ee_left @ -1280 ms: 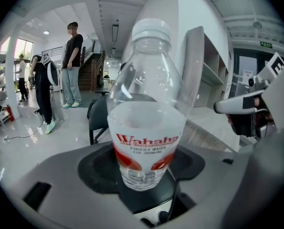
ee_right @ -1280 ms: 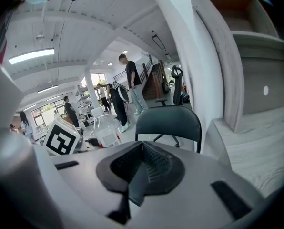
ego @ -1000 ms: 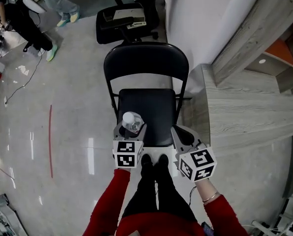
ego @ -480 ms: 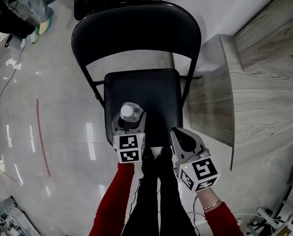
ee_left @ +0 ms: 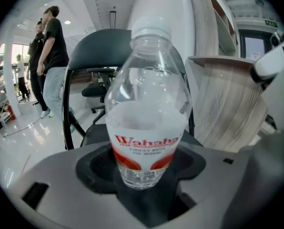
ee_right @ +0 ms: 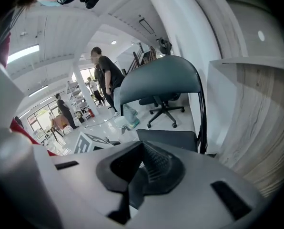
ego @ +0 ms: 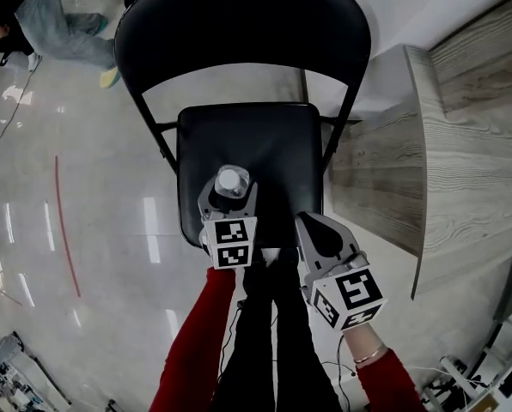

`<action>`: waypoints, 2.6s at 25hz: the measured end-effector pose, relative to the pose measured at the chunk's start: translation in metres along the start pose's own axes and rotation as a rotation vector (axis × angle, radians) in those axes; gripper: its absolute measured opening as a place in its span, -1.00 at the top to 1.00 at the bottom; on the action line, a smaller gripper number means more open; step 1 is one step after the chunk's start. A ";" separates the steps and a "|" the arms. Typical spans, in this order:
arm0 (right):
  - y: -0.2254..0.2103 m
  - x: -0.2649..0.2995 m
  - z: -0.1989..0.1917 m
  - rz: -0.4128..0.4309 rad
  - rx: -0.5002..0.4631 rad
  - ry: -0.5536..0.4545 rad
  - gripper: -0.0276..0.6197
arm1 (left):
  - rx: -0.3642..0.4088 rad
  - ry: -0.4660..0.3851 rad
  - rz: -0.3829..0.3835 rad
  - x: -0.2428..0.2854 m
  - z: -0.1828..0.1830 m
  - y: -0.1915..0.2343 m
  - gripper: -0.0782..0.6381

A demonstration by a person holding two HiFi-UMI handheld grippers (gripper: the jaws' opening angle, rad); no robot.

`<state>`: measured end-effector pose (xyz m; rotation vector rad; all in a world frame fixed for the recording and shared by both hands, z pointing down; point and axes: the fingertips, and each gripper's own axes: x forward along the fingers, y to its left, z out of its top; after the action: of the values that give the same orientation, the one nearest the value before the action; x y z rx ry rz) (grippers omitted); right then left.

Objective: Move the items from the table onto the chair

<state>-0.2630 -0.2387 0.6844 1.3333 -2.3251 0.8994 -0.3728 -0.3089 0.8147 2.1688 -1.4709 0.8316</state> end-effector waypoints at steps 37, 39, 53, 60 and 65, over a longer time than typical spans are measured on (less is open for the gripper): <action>0.114 -0.178 0.175 0.082 -0.167 -0.336 0.88 | -0.010 -0.478 -0.283 -0.340 0.248 -0.051 0.76; 0.115 -0.183 0.177 0.080 -0.170 -0.348 0.88 | -0.007 -0.492 -0.300 -0.347 0.250 -0.056 0.76; 0.125 -0.202 0.178 0.050 -0.201 -0.391 0.88 | 0.030 -0.535 -0.345 -0.373 0.250 -0.069 0.76; 0.126 -0.203 0.171 0.042 -0.202 -0.377 0.88 | 0.027 -0.523 -0.348 -0.376 0.242 -0.072 0.76; 0.131 -0.204 0.166 0.042 -0.214 -0.371 0.88 | 0.022 -0.527 -0.337 -0.380 0.237 -0.067 0.76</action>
<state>-0.2630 -0.1657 0.4001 1.4630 -2.6416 0.4213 -0.3538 -0.1644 0.3854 2.6822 -1.2432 0.1632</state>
